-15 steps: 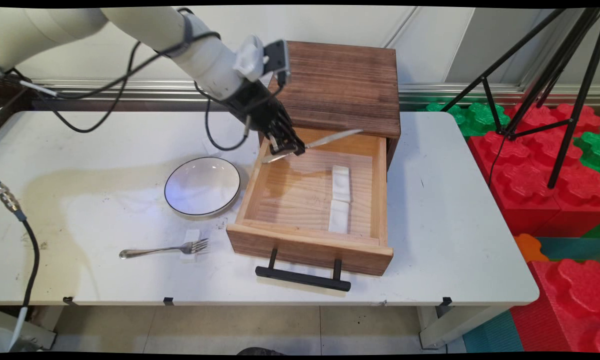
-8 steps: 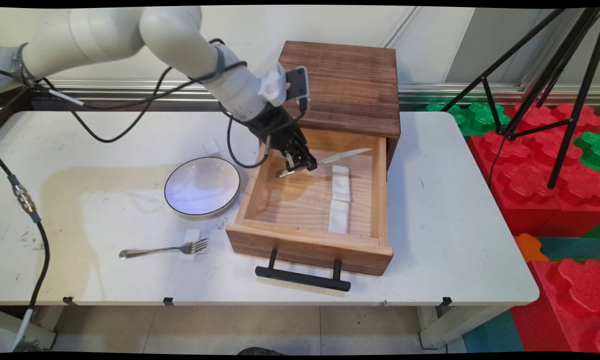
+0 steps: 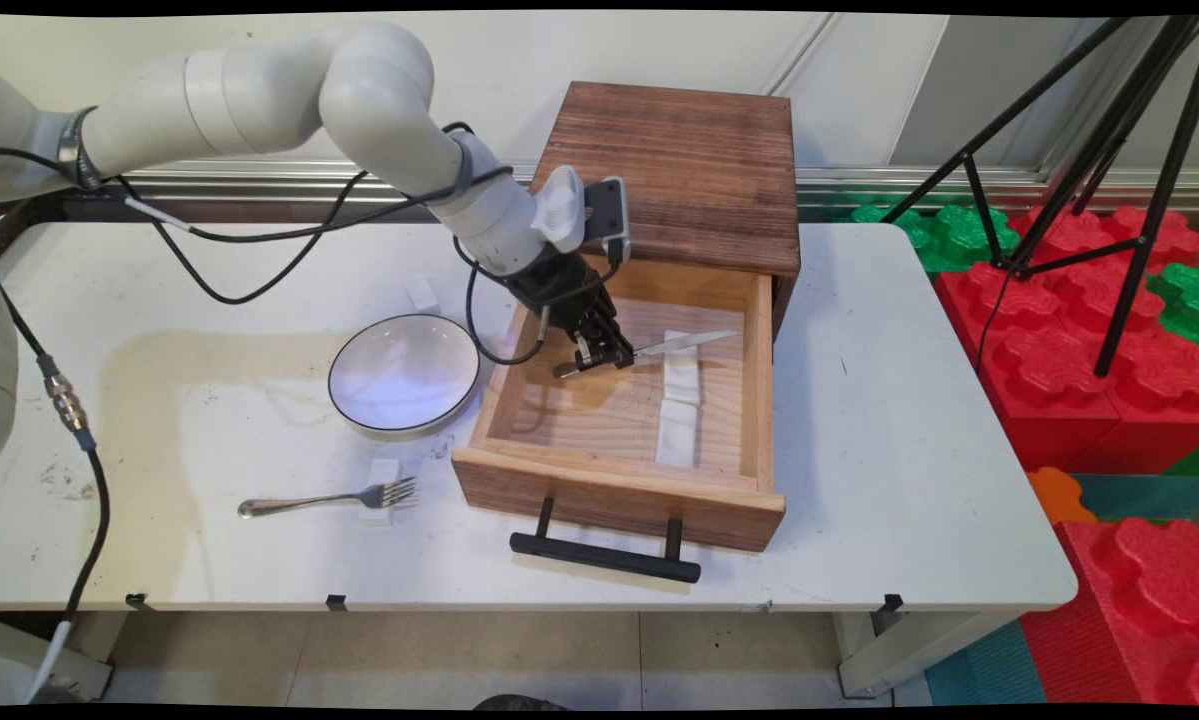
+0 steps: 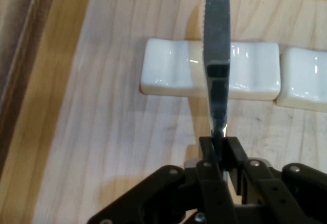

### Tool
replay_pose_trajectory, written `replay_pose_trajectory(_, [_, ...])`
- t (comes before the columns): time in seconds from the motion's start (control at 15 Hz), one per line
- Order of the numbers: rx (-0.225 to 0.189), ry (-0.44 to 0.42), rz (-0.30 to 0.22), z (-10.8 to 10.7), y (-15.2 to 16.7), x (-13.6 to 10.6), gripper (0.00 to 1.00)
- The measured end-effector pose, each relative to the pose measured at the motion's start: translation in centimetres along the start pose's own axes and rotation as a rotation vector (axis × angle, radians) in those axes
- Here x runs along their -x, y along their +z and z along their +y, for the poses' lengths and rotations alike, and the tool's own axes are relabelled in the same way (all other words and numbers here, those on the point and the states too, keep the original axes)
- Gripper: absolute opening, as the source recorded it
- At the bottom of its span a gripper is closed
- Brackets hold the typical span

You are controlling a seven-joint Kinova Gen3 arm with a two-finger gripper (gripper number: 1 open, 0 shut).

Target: Place the picked object into the drawer

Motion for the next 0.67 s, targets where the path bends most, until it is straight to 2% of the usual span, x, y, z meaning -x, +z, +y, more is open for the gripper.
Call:
replay_pose_trajectory(0.33, [0.000,0.011,0.002,-0.1,1.3,0.3,0.00])
replay_pose_trajectory(0.4, [-0.001,0.014,0.005,-0.2,1.5,0.3,1.00])
replay_pose_trajectory(0.67, [-0.007,0.021,0.013,-0.3,1.8,0.3,1.00])
